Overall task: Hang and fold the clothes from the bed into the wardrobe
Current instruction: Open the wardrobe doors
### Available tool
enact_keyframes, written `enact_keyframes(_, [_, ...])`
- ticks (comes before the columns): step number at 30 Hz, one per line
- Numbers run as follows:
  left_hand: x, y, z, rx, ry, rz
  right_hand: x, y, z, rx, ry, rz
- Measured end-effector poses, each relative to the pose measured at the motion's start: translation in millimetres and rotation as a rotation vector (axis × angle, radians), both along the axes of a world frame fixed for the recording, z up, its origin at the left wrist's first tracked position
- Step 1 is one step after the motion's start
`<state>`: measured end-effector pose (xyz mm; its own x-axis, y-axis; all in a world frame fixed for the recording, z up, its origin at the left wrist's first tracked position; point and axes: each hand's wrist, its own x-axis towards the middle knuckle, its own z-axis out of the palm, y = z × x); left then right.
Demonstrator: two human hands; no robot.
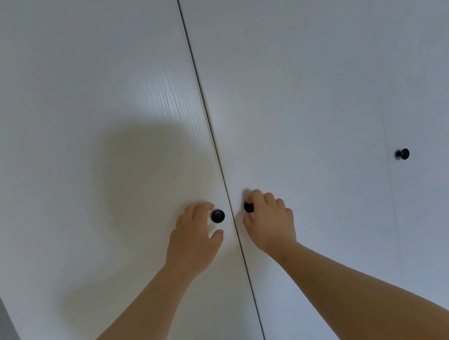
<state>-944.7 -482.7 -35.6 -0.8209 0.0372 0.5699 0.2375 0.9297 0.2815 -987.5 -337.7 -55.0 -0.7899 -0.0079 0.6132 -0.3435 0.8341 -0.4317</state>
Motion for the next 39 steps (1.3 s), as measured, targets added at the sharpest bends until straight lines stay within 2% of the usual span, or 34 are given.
enact_keyframes(5, [-0.4,4.4,0.7,0.053,-0.006,-0.012,1.0,0.7,9.2,0.12,-0.042,0.098])
enact_keyframes(9, [3.8,12.1,-3.5,0.139,0.028,-0.016,10.8,6.2,10.1,0.117,0.038,0.078])
enact_keyframes(15, [37.4,36.6,-7.1,0.372,0.129,-0.031,62.2,45.6,0.8,-0.018,0.171,0.13])
enact_keyframes(18, [58.7,63.1,-7.9,0.49,0.126,-0.055,92.2,80.1,-0.8,-0.094,0.143,0.179])
enact_keyframes(23, [94.8,129.5,-7.3,0.596,0.099,-0.229,150.0,156.3,0.7,-0.247,0.09,0.175])
enact_keyframes(31, [123.9,219.9,-15.0,0.601,0.084,-0.398,211.2,268.5,-4.5,-0.455,-0.013,0.051])
enact_keyframes(34, [131.5,240.8,-18.4,0.575,0.038,-0.423,220.2,290.4,-3.9,-0.575,-0.028,-0.02])
enact_keyframes(39, [138.9,265.8,-19.0,0.511,-0.018,-0.45,227.5,312.3,-6.0,-0.627,-0.009,-0.127])
